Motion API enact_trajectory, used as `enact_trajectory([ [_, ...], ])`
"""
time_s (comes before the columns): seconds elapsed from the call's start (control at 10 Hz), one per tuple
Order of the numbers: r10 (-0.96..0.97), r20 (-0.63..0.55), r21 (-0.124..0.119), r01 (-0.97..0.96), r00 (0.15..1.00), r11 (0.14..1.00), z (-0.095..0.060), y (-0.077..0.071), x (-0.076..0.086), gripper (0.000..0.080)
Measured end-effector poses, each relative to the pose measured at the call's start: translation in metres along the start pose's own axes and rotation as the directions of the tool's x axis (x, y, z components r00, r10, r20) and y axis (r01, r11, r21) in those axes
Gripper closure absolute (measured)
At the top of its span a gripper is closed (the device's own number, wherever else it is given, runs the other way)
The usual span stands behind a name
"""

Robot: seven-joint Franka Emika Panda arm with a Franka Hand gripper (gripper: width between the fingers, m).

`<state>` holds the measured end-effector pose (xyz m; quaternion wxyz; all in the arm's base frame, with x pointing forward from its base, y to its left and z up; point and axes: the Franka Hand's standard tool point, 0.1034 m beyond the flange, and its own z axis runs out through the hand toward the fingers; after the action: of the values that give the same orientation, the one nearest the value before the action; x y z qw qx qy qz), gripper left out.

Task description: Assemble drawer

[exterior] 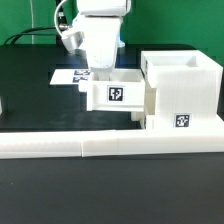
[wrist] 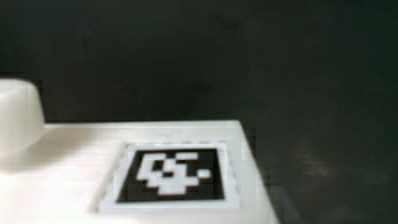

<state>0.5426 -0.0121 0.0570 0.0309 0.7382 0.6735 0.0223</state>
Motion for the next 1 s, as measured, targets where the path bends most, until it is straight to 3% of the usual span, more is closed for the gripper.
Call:
enact_trajectory([
  [0.3, -0.009, 0.003, 0.012, 0.009, 1.0, 1.0, -0.0009, 0.0003, 0.0039, 0.0757],
  [0.5, -0.007, 0.008, 0.036, 0.007, 1.0, 0.999, -0.0007, -0.0018, 0.0019, 0.0757],
  [1.0, -0.01, 0.006, 0.034, 0.01, 1.0, 0.999, -0.0004, -0.002, 0.0042, 0.0757],
])
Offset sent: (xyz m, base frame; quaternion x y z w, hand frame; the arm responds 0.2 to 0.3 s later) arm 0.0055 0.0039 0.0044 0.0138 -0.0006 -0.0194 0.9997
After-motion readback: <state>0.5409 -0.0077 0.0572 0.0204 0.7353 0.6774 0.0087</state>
